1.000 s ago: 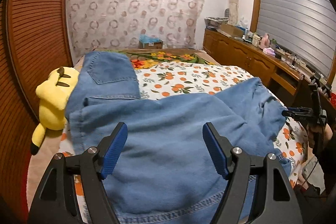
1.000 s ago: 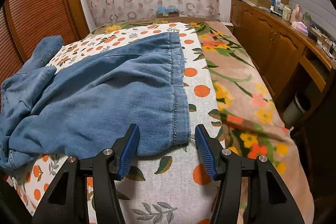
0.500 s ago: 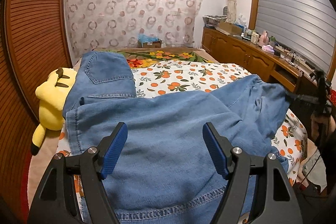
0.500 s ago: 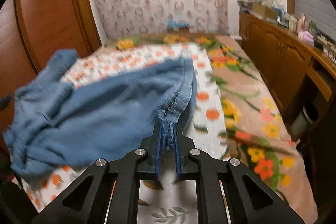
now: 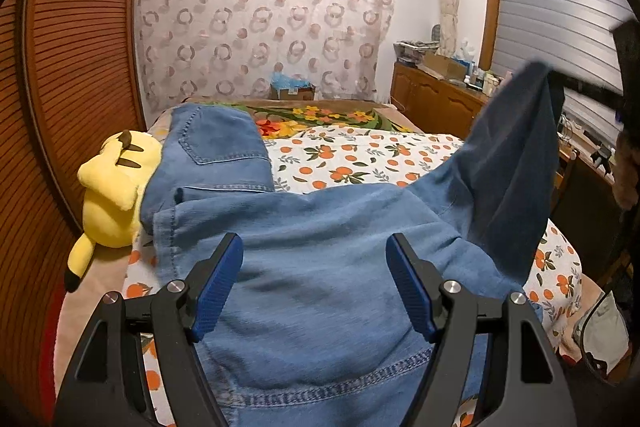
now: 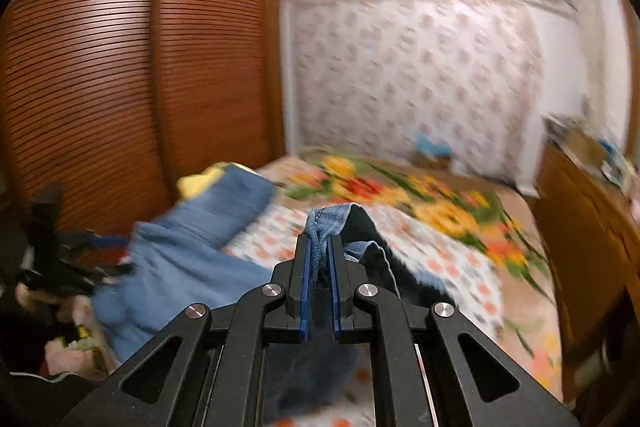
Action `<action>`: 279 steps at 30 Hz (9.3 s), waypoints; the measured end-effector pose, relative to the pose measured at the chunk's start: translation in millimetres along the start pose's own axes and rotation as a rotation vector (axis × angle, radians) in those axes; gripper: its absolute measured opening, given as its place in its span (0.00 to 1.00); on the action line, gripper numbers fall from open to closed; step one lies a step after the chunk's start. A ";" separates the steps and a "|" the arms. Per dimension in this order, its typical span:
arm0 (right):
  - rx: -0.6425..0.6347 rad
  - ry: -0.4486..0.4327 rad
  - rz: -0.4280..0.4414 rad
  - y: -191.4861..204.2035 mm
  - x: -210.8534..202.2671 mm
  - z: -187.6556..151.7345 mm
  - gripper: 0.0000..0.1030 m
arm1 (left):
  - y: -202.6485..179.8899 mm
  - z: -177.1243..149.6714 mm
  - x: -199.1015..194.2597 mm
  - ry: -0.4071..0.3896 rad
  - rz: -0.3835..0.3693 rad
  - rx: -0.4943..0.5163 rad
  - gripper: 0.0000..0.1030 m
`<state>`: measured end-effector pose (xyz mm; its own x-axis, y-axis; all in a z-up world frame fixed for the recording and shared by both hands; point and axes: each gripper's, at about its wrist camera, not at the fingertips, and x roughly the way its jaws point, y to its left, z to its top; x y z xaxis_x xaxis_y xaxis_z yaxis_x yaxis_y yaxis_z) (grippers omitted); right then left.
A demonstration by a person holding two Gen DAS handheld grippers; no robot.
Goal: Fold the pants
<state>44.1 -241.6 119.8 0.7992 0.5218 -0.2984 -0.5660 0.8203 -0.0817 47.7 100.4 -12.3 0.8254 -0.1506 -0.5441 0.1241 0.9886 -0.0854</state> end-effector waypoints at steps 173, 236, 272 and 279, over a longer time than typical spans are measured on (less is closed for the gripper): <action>0.273 0.340 -0.074 -121.0 52.8 -95.9 0.66 | -69.7 -20.2 75.3 0.137 -0.094 0.055 0.69; -0.023 0.235 0.332 41.0 108.1 -17.4 0.55 | 34.5 -19.3 19.7 0.049 0.048 -0.124 0.69; 0.144 0.478 0.390 -39.4 336.2 -30.8 0.67 | 11.3 -36.0 92.0 0.245 -0.115 -0.159 0.45; 0.123 0.427 0.404 -38.7 325.8 -27.7 0.20 | 14.0 -32.9 90.9 0.229 -0.193 -0.175 0.18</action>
<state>320.8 -109.8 -0.5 0.3591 0.6790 -0.6403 -0.7606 0.6105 0.2208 106.3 100.4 -90.4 0.6486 -0.3515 -0.6751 0.1537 0.9292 -0.3361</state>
